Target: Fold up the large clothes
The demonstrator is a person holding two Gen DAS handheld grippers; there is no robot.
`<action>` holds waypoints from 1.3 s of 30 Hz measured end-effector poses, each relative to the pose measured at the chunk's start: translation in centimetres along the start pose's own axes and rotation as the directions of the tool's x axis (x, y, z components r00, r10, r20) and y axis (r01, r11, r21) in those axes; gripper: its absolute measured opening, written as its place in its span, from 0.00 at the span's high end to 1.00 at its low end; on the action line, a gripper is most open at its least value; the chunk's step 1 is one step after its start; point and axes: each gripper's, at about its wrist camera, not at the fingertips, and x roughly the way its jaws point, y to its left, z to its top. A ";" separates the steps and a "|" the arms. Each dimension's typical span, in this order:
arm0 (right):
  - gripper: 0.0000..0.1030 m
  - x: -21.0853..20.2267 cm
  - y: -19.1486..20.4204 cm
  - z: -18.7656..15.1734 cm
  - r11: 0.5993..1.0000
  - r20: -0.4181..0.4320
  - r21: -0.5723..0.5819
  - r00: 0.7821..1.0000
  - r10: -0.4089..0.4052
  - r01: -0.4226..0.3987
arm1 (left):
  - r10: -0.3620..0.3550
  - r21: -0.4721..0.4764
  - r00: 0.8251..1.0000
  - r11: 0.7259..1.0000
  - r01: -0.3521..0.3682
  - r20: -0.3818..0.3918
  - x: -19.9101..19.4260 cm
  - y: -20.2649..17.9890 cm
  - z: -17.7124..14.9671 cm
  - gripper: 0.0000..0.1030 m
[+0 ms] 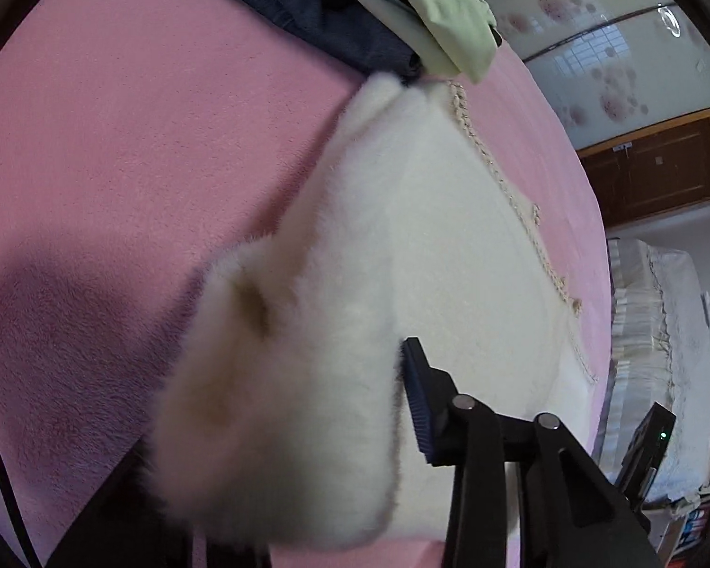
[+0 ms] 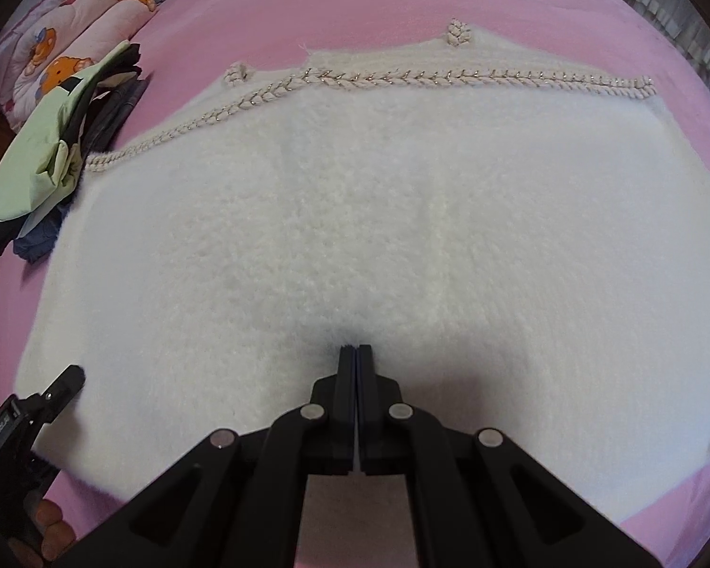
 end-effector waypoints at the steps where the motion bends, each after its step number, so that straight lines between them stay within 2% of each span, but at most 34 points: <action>1: 1.00 0.0 0.2 0.0 1.000 0.001 0.002 1.000 -0.010 0.010 | -0.018 -0.001 1.000 1.000 0.018 -0.009 -0.1 0.1 0.2 0.72; 5: 1.00 0.1 0.4 0.1 1.000 0.006 0.019 1.000 -0.023 0.023 | -0.068 0.030 0.997 0.997 0.069 -0.033 -0.3 0.1 1.0 0.79; 10: 1.00 0.4 0.6 0.5 0.999 0.010 0.052 1.000 -0.010 0.010 | -0.089 0.087 0.996 0.992 0.092 -0.030 -2.5 -1.3 0.1 0.83; 16: 1.00 0.4 -0.4 0.5 0.996 0.009 0.066 0.999 0.052 -0.052 | -0.108 0.212 0.994 0.972 0.101 0.025 -5.6 -6.0 -1.0 0.84; 22: 1.00 0.1 -2.6 -0.3 0.981 0.032 0.093 0.986 0.165 -0.168 | -0.096 0.252 0.989 0.966 0.064 0.116 -8.2 -11.4 -3.9 0.84; 27: 1.00 0.1 -4.5 -0.8 0.952 0.047 0.077 0.955 0.293 -0.296 | -0.085 0.347 0.979 0.938 0.015 0.186 -9.5 -17.9 -7.8 0.84; 30: 1.00 0.3 -6.2 -1.0 0.919 0.021 0.068 0.921 0.388 -0.388 | -0.066 0.412 0.972 0.910 -0.033 0.224 -9.8 -22.5 -11.3 0.84; 35: 1.00 0.7 -9.1 -0.9 0.869 -0.042 0.054 0.869 0.493 -0.491 | -0.068 0.471 0.968 0.880 -0.055 0.241 -8.7 -29.2 -16.7 0.84; 37: 1.00 1.1 -10.6 -0.9 0.839 -0.064 0.068 0.837 0.544 -0.540 | -0.072 0.497 0.968 0.866 -0.059 0.240 -8.0 -31.5 -18.6 0.84; 39: 1.00 1.0 -11.6 -0.9 0.829 -0.079 0.047 0.826 0.559 -0.557 | -0.060 0.543 0.972 0.837 -0.075 0.225 -6.8 -33.4 -20.8 0.84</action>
